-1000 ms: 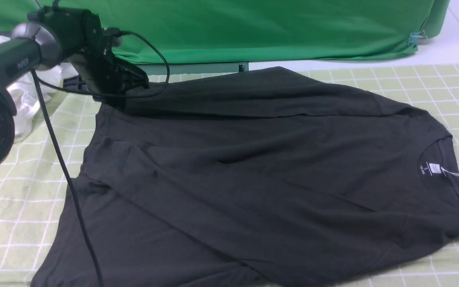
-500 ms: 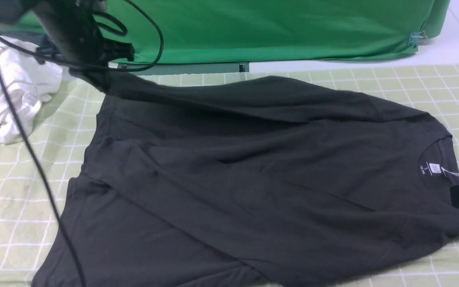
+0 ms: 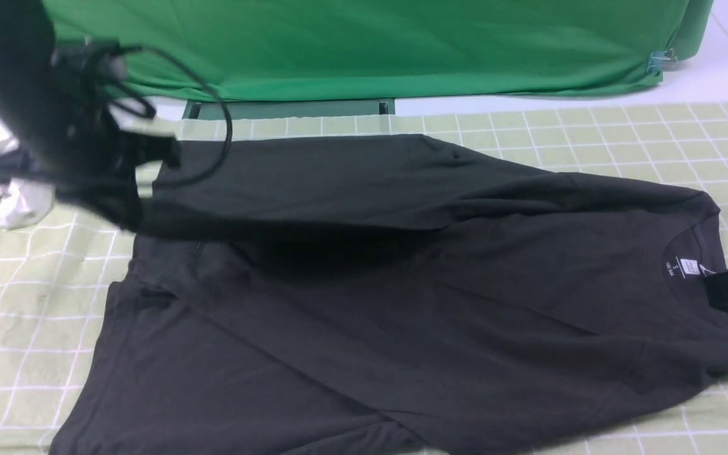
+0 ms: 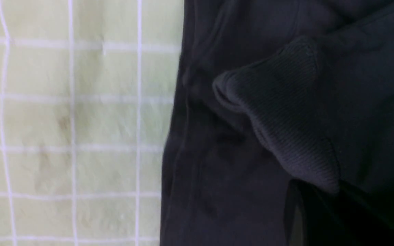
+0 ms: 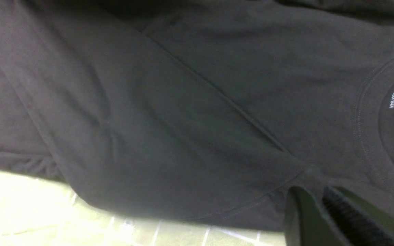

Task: Fold a long-sleeved shirt over a green coffee tablecloth.
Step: 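Fold the left side of the dark shirt inward over its body with the left gripper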

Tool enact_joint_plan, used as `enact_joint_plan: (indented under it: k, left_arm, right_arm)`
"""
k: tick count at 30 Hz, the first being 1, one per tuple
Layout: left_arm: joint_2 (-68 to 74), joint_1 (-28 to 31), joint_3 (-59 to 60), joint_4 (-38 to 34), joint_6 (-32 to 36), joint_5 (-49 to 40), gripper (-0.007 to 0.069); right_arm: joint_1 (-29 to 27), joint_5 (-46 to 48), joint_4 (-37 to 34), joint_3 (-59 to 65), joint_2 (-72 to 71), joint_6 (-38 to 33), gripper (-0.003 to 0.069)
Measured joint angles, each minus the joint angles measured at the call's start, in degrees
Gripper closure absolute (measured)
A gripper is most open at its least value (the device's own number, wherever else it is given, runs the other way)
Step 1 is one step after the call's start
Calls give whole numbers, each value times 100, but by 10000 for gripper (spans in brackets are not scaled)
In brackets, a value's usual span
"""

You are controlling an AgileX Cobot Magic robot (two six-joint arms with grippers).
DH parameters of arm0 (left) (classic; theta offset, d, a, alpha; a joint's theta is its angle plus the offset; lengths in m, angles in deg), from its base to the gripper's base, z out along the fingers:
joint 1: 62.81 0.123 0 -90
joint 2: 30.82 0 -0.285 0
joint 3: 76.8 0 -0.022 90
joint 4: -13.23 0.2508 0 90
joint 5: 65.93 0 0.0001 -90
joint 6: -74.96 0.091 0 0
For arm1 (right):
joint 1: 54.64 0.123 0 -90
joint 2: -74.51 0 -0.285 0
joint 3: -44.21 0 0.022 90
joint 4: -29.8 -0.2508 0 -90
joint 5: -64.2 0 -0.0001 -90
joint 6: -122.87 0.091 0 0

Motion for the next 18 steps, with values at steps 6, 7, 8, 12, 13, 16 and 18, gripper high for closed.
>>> enact_joint_plan:
  k: [6,7,8,12,13,16,18]
  left_arm:
    - [-198,-6,1036,-242,-48,246,588]
    - [-198,-6,1200,-280,-53,271,587]
    - [-198,-6,1295,-310,-52,276,584]
    - [-198,-6,1546,-316,20,290,548]
    - [-198,-6,1602,-316,105,290,499]
    - [-198,-6,1618,-256,190,263,395]
    - [-198,-6,1618,-199,195,165,290]
  right_arm:
    - [0,-7,0,0,13,0,571]
    - [0,-7,0,0,19,0,571]
    - [0,-7,0,0,19,0,569]
    - [0,-7,0,0,24,0,566]
    - [0,-7,0,0,24,0,564]
    - [0,-7,0,0,24,0,559]
    - [0,-7,0,0,24,0,557]
